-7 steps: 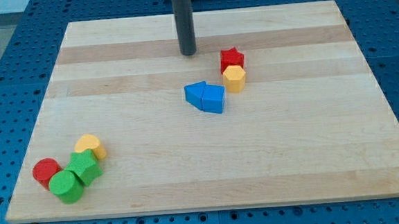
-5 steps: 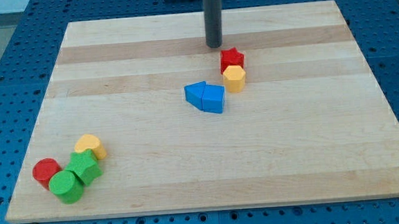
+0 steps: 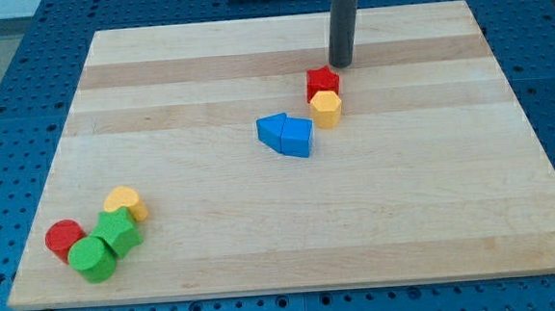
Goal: Touch the top right of the red star
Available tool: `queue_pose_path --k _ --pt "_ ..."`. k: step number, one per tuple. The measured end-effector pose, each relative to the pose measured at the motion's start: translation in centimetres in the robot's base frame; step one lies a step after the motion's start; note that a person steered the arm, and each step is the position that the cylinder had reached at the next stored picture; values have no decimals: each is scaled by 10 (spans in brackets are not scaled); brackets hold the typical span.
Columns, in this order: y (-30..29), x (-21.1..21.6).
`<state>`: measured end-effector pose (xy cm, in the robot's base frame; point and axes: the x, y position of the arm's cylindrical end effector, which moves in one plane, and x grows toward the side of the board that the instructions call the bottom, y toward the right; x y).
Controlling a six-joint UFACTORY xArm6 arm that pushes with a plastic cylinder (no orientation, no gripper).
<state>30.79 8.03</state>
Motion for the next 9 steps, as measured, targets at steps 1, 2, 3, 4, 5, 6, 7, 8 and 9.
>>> queue_pose_path --k 1,2,3,4,5,6,7,8,9 --pt "0 9" --pt "2 16" --pt "19 22" --pt "22 27" --pt "14 28" --pt "-3 30" --pt "-24 32" --pt "-40 35" --pt "-54 42"
